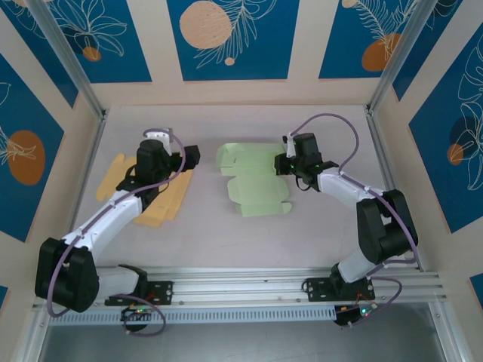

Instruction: Fold the paper box

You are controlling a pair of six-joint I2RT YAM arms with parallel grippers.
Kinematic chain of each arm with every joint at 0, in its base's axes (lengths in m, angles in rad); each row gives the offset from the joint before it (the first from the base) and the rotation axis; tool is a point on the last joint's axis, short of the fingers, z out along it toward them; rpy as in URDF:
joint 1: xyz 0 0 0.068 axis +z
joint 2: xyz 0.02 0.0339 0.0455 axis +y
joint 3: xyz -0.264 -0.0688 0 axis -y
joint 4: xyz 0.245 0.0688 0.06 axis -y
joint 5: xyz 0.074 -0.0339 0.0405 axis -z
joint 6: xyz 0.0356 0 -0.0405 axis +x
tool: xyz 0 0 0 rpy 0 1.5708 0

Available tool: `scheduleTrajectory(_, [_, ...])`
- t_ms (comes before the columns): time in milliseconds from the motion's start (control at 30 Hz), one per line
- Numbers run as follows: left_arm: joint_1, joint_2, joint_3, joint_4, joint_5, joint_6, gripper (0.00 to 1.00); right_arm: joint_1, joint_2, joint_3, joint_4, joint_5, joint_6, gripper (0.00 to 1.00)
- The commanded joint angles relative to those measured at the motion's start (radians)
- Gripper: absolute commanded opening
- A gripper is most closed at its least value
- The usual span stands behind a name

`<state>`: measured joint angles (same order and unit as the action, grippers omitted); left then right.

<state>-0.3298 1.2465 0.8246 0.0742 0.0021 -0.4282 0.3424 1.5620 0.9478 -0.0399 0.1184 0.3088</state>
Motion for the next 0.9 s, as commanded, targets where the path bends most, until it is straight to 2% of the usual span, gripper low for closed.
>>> scheduleTrajectory(0, [-0.003, -0.009, -0.013, 0.124, 0.188, -0.133, 1.0, 0.022, -0.015, 0.003, -0.054, 0.091, 0.032, 0.0])
scheduleTrajectory(167, [-0.019, 0.01, -0.047, 0.187, 0.171, -0.214, 1.0, 0.033, 0.0, -0.001, -0.057, 0.145, 0.051, 0.0])
scheduleTrajectory(267, [-0.058, 0.067, -0.012, 0.15, 0.129, -0.204, 1.0, 0.039, 0.008, 0.003, -0.056, 0.152, 0.061, 0.0])
scheduleTrajectory(500, [-0.133, 0.213, 0.105, 0.13, 0.124, -0.174, 1.0, 0.053, 0.017, 0.018, -0.066, 0.173, 0.066, 0.0])
scheduleTrajectory(600, [-0.148, 0.262, 0.144, 0.107, 0.09, -0.159, 1.0, 0.057, 0.015, 0.022, -0.07, 0.175, 0.068, 0.0])
scheduleTrajectory(867, [-0.18, 0.392, 0.23, 0.057, 0.083, -0.131, 1.0, 0.064, 0.023, 0.024, -0.066, 0.168, 0.089, 0.0])
